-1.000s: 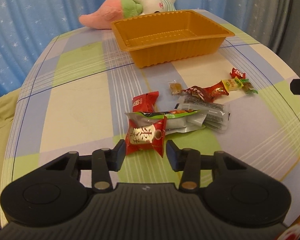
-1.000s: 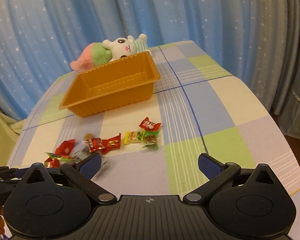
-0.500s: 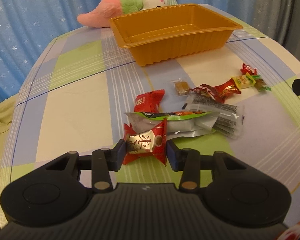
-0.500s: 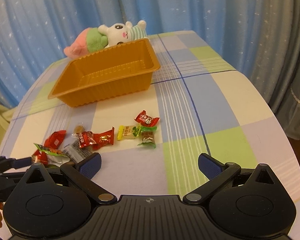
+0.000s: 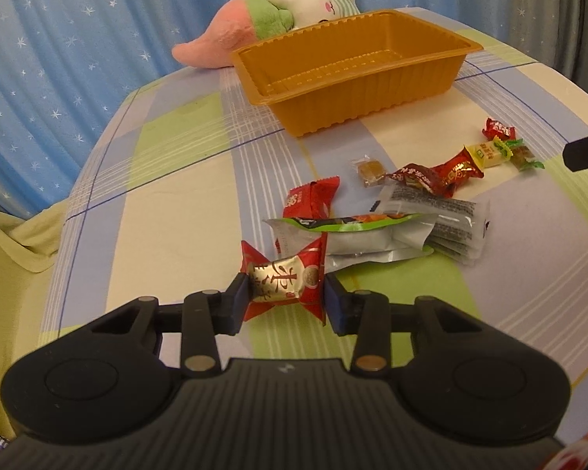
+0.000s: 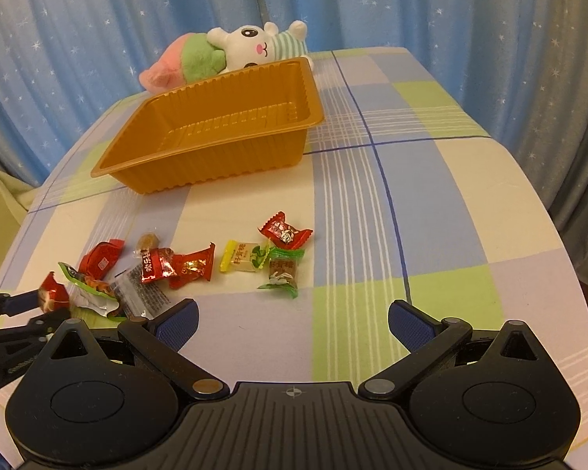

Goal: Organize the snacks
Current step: 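Lift the red packet with the left gripper while the right gripper grasps a green-wrapped candy, then carry both candies over the orange tray and open both grippers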

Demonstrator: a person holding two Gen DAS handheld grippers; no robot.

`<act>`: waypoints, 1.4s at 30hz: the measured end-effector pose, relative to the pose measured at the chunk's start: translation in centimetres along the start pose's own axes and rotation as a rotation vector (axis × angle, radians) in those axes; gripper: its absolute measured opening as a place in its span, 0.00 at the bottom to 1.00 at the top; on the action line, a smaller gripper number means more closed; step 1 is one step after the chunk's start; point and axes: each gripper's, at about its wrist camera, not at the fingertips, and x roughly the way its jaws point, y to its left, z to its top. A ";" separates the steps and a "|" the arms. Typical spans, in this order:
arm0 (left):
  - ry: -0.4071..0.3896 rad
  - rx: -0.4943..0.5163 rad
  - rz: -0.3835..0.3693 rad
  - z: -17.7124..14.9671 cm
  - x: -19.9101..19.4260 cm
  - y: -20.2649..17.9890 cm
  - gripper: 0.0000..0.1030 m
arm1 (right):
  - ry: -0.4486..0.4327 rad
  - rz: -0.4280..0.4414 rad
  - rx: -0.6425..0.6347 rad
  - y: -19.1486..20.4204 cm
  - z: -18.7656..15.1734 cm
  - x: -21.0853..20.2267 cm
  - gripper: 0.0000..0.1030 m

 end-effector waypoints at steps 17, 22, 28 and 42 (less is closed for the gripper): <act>-0.025 -0.129 0.073 1.8 -1.4 4.0 0.37 | 0.027 -0.013 -0.104 1.7 1.6 4.7 0.29; -0.026 -0.137 0.072 2.0 -1.2 4.3 0.37 | 0.042 -0.034 -0.077 1.4 1.8 5.7 0.26; -0.025 -0.135 0.067 2.3 -0.9 4.3 0.37 | 0.051 -0.051 -0.083 1.7 2.1 6.5 0.26; -0.063 -0.100 0.027 4.3 -1.5 3.4 0.37 | 0.037 -0.026 -0.088 1.5 2.0 5.4 0.20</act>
